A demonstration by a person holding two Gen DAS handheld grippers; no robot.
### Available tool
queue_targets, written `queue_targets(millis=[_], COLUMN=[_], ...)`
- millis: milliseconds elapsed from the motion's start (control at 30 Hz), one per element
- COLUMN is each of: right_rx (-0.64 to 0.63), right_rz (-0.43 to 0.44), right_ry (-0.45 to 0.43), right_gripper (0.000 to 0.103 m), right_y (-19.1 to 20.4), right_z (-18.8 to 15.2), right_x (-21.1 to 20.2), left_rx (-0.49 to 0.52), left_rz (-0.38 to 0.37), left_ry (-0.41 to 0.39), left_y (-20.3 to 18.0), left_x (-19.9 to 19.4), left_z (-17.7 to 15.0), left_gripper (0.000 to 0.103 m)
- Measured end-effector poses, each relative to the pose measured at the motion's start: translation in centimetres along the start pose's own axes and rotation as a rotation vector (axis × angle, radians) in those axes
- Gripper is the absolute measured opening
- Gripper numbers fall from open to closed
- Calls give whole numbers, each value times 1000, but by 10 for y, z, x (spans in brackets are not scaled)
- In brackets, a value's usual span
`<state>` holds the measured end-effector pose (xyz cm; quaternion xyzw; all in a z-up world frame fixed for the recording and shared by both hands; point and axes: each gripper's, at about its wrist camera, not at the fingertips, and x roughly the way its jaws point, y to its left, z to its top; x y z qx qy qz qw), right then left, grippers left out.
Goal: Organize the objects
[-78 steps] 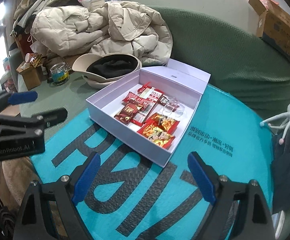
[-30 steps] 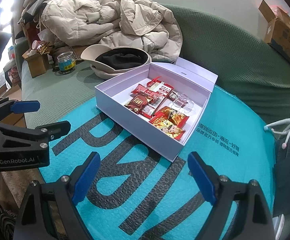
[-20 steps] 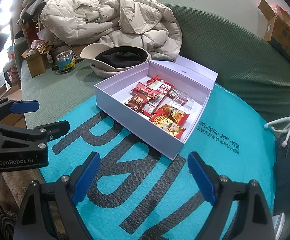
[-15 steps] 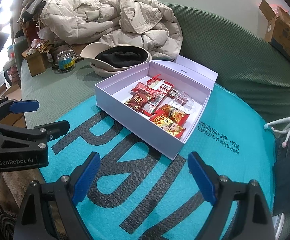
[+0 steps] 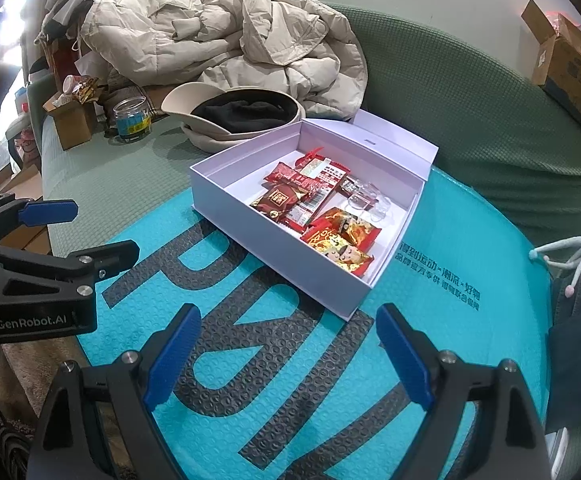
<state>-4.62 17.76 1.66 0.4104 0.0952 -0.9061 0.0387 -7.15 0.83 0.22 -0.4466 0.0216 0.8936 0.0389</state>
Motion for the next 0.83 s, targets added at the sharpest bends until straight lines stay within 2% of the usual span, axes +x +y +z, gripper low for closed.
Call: queue_targets(millis=[367,833], right_rx=[0,-4], right_rz=[1,8], right_ry=[12,44], right_gripper=[90,90], right_y=[0,3], right_z=[2,3], right_x=[6,18], left_rx=[-1,-15], left_rz=[-6,-37], left_ry=[15,30], left_y=[0,2], left_x=[7,17], left_z=[0,-1], left_gripper=[89,89])
